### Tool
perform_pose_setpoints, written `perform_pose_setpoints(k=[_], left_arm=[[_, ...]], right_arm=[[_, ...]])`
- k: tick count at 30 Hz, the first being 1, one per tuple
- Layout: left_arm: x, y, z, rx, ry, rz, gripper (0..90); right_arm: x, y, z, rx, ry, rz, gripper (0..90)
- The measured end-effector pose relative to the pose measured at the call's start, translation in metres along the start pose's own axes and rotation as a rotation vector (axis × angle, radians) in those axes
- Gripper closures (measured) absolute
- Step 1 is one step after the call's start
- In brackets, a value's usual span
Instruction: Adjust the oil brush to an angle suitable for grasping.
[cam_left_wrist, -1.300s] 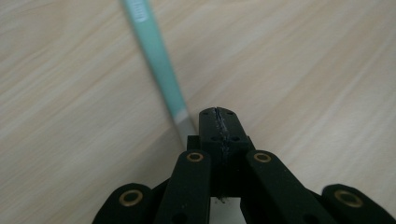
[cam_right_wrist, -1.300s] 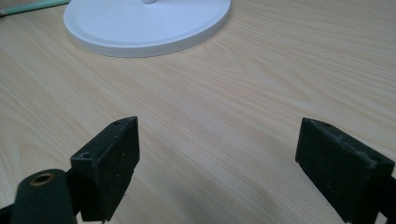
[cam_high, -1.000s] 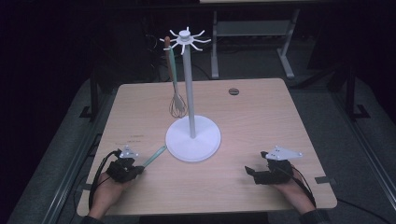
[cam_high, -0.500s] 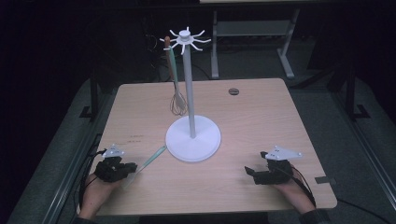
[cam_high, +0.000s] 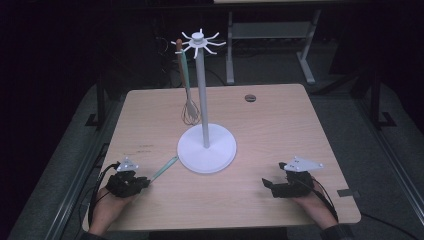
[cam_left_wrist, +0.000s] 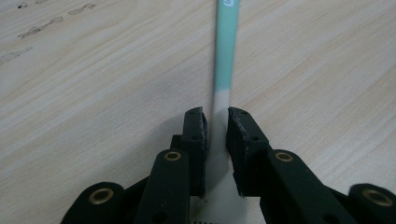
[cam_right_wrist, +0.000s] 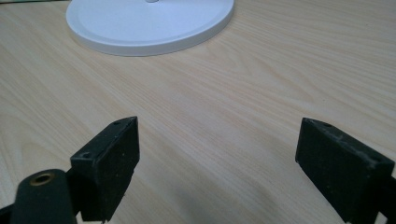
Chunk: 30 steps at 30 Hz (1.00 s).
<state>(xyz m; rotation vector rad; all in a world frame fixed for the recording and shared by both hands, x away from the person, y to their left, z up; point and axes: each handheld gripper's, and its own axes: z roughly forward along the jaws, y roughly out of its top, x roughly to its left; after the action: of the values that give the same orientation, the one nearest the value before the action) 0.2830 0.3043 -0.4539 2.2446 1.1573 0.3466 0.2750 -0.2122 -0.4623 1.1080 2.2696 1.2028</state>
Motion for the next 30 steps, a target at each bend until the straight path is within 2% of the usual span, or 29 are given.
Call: perform_pose_setpoints(k=[9,16,18,20,27,29,30], left_arm=[[-0.005,0.0,0.0,-0.001,0.045,0.025,83.3],[-0.005,-0.001,-0.001,-0.015,0.031,0.005,83.5],[-0.004,0.0,-0.003,-0.036,0.022,0.001,83.5],[-0.005,0.0,-0.006,-0.061,0.01,-0.025,83.5],[-0.008,0.002,-0.022,-0.13,-0.023,-0.036,83.6],[-0.01,0.003,-0.025,-0.145,-0.033,-0.045,83.6],[-0.009,0.003,-0.027,-0.154,-0.033,-0.035,83.6]], right_arm=[[0.0,0.0,0.0,0.001,0.001,-0.002,13.7],[-0.001,0.0,0.0,0.002,-0.003,0.002,13.7],[-0.001,0.0,0.0,0.0,-0.004,0.005,13.7],[-0.001,0.0,0.0,0.0,-0.003,0.006,13.7],[0.002,0.001,0.001,0.015,0.003,0.012,14.3],[0.003,0.002,0.001,0.038,0.001,0.008,15.6],[0.004,0.003,0.001,0.043,0.0,0.008,16.0]])
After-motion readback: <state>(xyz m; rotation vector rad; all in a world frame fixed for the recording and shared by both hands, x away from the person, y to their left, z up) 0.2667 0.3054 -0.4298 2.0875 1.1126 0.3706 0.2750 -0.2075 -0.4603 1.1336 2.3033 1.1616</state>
